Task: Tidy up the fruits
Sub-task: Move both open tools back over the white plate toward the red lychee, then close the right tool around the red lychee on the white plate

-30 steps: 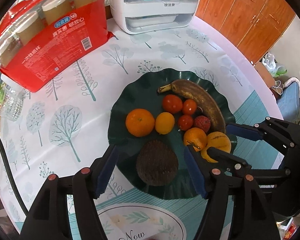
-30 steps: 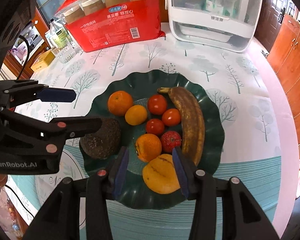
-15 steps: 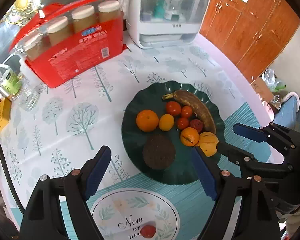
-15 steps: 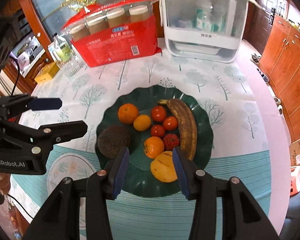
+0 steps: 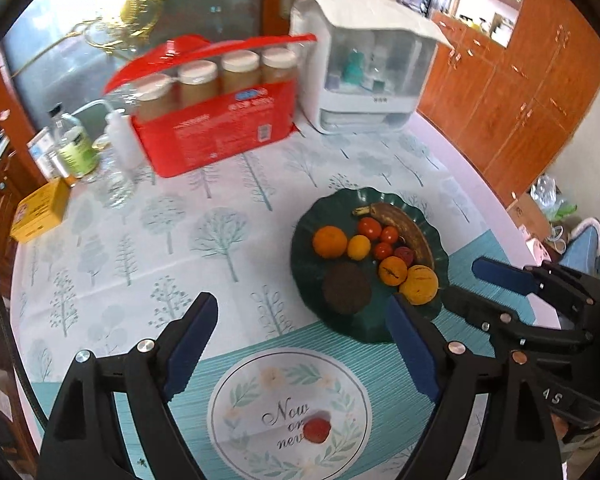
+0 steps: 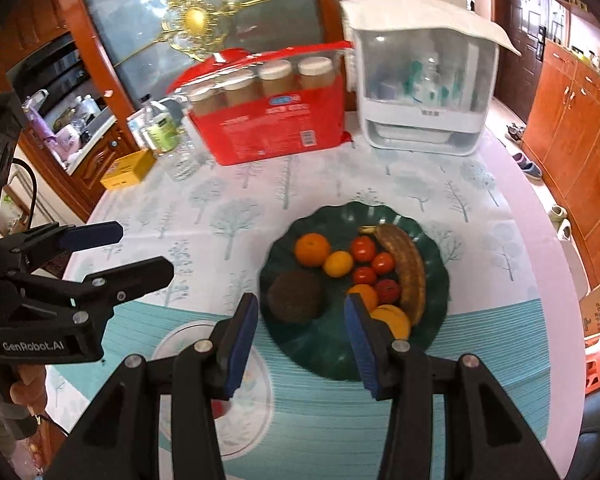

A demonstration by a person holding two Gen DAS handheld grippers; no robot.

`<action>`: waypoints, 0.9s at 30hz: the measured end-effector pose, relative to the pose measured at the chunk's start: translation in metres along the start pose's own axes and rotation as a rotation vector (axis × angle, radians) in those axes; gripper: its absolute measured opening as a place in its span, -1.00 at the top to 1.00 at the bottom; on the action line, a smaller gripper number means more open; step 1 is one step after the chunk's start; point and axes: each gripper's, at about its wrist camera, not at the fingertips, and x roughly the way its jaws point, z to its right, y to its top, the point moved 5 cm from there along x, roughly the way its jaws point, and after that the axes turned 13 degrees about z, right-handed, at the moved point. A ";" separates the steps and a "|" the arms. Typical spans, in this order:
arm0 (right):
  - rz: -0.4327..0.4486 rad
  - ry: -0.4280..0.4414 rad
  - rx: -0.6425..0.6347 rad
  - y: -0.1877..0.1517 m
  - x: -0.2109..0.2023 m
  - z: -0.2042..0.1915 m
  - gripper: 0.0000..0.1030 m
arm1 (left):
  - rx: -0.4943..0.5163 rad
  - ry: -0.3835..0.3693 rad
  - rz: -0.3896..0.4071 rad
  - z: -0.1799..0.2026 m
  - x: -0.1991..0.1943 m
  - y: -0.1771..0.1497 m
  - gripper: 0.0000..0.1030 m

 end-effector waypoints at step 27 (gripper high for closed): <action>-0.211 0.046 -0.048 -0.136 0.053 -0.089 0.11 | -0.153 0.144 -0.102 -0.090 0.006 -0.162 -0.72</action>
